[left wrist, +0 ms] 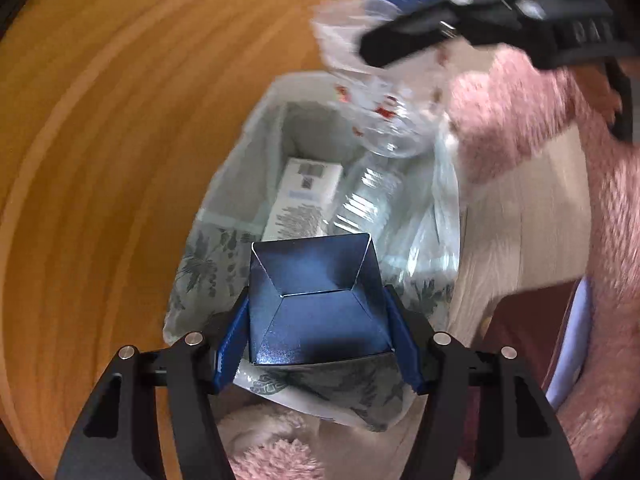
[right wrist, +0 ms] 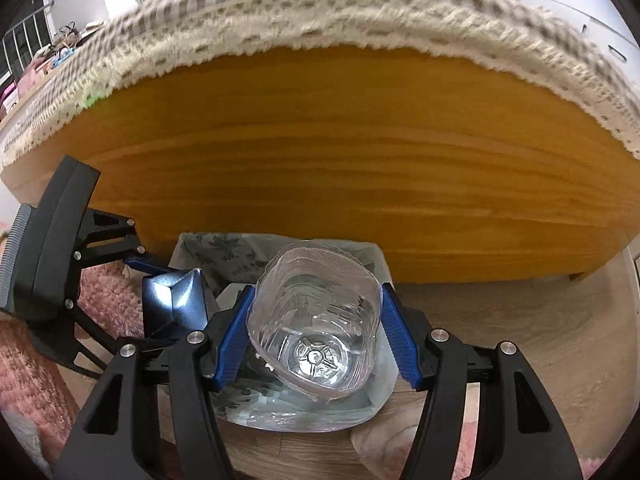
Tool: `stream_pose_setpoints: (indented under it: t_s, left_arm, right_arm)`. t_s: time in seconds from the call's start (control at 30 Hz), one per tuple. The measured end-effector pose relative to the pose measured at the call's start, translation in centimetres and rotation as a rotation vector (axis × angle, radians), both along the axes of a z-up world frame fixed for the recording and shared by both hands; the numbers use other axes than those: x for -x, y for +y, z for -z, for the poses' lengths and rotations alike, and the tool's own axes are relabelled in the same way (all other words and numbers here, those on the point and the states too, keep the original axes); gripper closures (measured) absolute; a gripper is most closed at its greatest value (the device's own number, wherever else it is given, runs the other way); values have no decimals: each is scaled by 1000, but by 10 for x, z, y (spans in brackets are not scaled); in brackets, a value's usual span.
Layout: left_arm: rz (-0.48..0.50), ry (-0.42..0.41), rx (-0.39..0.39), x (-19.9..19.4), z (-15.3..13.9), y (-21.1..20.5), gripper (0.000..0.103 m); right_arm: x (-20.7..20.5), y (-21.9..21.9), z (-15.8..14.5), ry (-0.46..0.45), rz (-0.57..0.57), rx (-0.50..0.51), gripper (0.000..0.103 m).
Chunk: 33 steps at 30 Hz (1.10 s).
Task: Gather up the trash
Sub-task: 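Lower the blue carton and clear cup into the bin with both tools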
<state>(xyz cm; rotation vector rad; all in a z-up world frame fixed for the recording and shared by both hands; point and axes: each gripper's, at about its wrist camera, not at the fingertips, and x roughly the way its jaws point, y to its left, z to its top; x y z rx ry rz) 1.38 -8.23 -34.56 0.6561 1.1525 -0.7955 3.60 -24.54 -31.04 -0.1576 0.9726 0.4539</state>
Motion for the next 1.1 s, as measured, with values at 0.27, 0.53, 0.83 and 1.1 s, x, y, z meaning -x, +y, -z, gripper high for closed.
stream_pose_setpoints:
  t_s: [0.27,0.53,0.83,1.1]
  left_arm:
    - [129,59,-28,4,22,-7,42]
    - [199,133,-54,15,39,-5,43]
    - [211,180,-118,13,61,3,43]
    - [176,218,-98,1,62,11,43]
  right_arm:
    - [-7,24,27,46,-119,-44,43]
    - [-19,37,53,116,-171,-175,43]
    - [-18,52,72,164,-291,-174,43]
    - [-17,65,94,207,-370,-163,43]
